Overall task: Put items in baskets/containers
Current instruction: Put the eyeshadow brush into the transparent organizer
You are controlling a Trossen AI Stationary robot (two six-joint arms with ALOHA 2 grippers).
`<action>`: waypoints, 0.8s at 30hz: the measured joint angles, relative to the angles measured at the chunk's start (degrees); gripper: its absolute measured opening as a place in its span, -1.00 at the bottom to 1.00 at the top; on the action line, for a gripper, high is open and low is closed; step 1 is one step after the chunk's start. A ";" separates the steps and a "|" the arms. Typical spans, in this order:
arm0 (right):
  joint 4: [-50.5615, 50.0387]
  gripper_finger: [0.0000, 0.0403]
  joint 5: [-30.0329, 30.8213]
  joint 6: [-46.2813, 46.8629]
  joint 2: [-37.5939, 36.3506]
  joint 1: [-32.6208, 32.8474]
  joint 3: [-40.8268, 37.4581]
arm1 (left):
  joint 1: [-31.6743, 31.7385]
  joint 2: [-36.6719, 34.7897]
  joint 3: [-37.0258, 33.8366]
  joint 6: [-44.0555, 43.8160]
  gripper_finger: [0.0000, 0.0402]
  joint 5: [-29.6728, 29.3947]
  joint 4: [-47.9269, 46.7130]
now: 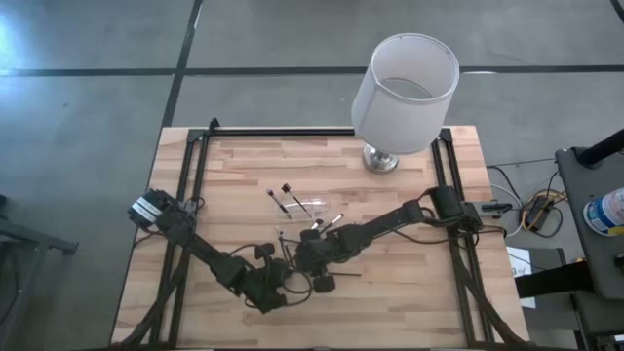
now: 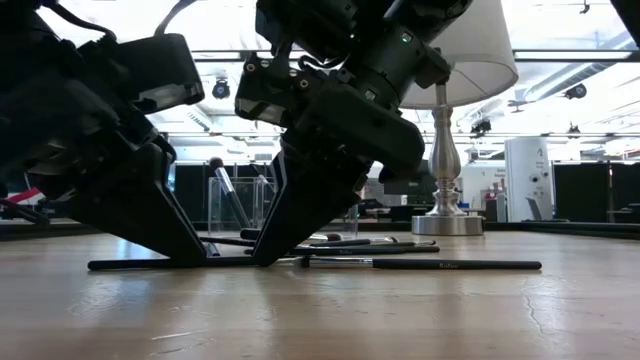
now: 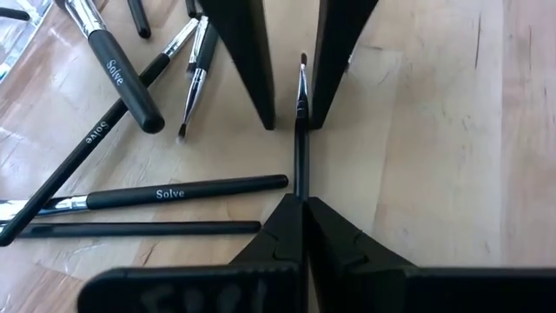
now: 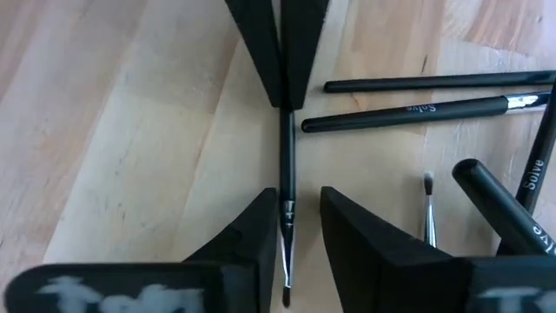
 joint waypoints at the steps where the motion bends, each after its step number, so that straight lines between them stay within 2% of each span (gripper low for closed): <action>1: -0.36 -0.66 0.00 -0.50 0.02 0.00 0.02 | 0.12 0.00 -0.14 -0.34 -0.98 -0.02 0.45; 12: -5.69 -0.93 1.34 -2.06 -1.13 0.47 0.11 | 0.53 -0.87 0.16 -0.77 -0.99 -0.87 0.70; 17: -8.81 -0.95 2.14 -0.18 -3.55 0.53 -0.31 | 0.53 -4.81 0.05 2.86 -0.99 -2.31 0.23; 24: -13.97 -0.97 5.90 2.05 -7.73 0.49 -0.68 | 0.53 -13.84 0.13 4.46 -0.98 -9.46 -6.13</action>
